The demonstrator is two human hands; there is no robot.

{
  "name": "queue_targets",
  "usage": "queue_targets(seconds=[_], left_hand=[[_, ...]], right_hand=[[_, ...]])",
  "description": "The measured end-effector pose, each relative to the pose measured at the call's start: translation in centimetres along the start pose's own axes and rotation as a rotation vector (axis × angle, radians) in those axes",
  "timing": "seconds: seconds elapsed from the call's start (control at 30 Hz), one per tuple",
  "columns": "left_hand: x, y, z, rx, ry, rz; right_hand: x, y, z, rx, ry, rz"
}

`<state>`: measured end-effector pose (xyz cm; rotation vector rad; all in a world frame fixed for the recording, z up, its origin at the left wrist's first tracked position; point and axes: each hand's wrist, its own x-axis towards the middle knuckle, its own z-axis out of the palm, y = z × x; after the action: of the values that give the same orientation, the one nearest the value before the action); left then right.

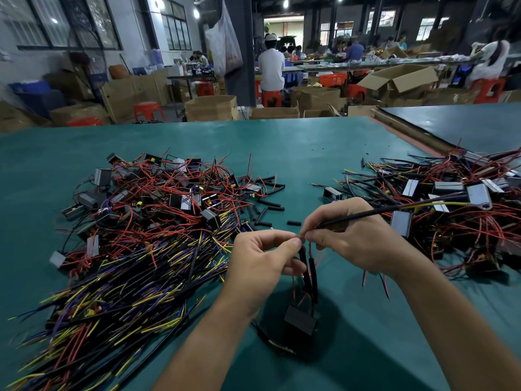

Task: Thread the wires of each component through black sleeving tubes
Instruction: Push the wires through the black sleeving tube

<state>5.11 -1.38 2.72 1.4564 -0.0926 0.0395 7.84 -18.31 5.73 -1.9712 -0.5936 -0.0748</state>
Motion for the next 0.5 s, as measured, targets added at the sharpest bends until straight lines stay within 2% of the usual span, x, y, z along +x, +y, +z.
queue_targets(seconds=[0.13,0.2,0.5], left_hand=[[0.17,0.43,-0.48,-0.221,-0.094,-0.234],[0.24,0.51,-0.65,-0.252,-0.127,-0.265],[-0.07,0.39,-0.19,-0.027,-0.048,0.003]], right_hand=[[-0.09,-0.08,0.05,0.014,-0.019,-0.032],[-0.19,-0.23,0.04,0.037,-0.031,-0.044],[0.08,0.26,0.09,0.051,0.010,0.035]])
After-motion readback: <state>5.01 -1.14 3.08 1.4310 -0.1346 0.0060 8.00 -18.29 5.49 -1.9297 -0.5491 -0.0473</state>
